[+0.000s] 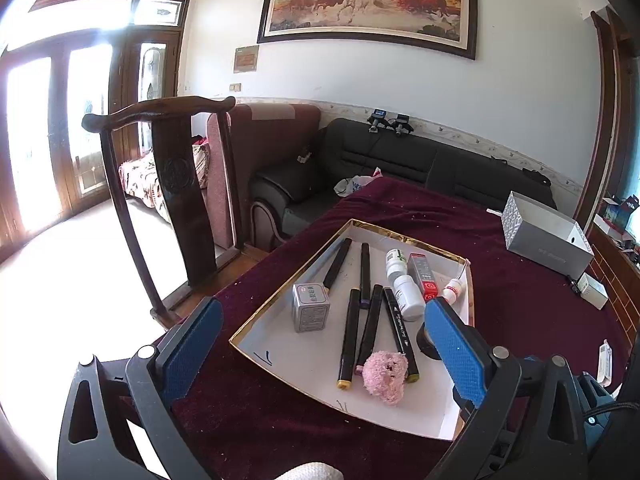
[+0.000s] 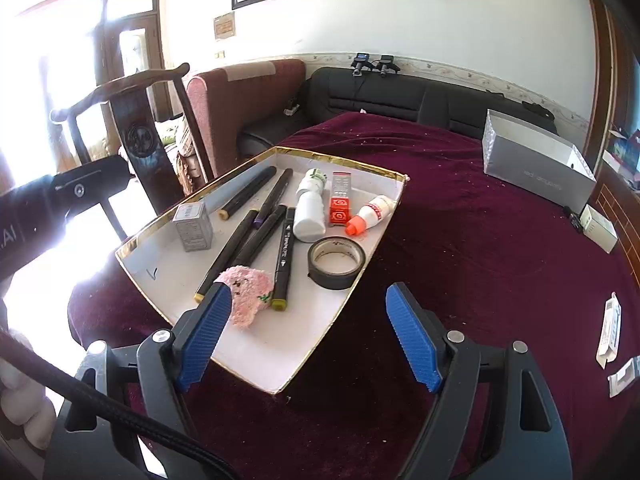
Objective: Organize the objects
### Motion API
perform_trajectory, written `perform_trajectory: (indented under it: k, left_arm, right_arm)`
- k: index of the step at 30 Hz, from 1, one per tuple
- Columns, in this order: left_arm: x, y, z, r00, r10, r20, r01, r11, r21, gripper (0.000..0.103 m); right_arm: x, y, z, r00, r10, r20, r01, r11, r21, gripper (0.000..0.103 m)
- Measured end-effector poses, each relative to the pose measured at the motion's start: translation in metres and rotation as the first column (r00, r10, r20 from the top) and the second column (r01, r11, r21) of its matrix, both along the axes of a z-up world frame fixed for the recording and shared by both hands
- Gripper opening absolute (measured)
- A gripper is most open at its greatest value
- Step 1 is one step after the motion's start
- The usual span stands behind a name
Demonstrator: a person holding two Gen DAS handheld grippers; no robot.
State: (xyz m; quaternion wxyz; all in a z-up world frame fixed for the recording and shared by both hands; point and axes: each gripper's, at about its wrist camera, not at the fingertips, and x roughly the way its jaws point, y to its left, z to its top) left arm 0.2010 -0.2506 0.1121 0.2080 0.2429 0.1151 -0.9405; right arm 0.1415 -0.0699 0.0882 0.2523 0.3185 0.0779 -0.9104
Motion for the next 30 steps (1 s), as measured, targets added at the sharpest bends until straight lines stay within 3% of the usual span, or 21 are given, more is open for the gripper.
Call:
perform_trajectory:
  k: [30]
  left_arm:
    - [0.0, -0.017, -0.018, 0.996, 0.047, 0.081, -0.05, 0.998, 0.03, 0.099]
  right_arm:
    - [-0.001, -0.029, 0.001, 0.998, 0.06, 0.007, -0.06, 0.995, 0.078, 0.08]
